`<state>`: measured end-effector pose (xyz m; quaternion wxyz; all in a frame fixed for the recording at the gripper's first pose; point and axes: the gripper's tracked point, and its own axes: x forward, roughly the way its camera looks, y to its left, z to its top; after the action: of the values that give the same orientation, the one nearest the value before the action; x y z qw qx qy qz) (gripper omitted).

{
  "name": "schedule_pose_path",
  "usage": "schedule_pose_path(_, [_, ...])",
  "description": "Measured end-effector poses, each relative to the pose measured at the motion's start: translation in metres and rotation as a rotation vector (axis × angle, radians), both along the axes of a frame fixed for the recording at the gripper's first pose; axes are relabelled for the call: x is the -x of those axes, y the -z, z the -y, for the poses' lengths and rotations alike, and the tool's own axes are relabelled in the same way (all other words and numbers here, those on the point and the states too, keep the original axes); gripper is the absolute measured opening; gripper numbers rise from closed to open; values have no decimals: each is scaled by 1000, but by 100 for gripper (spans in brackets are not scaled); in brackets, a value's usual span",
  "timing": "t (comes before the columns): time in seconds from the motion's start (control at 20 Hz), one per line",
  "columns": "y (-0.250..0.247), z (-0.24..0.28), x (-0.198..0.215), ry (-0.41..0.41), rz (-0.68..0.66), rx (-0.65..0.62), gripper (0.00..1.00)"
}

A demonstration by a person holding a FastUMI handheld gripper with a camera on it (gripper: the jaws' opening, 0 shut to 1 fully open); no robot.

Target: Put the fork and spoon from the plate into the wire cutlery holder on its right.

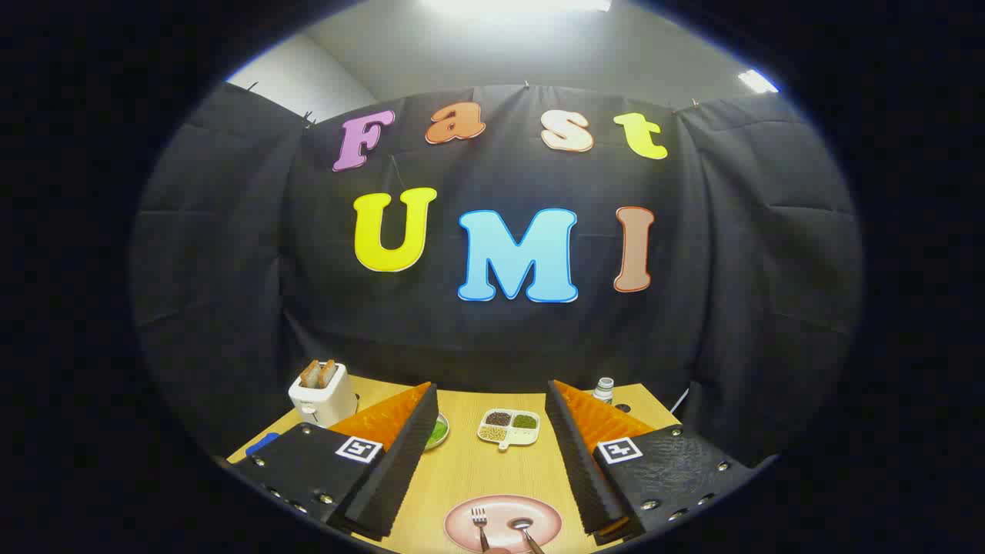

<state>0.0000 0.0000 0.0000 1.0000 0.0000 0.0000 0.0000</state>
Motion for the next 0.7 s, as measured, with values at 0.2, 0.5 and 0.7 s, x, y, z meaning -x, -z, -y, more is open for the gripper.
schedule_pose_path(0.2, [10,1,-2,4,-25,-7,86])
schedule_pose_path(0.5, [16,1,-3,9,-53,9,87])
schedule_pose_path(0.7, [25,3,-3,19,-78,5,86])
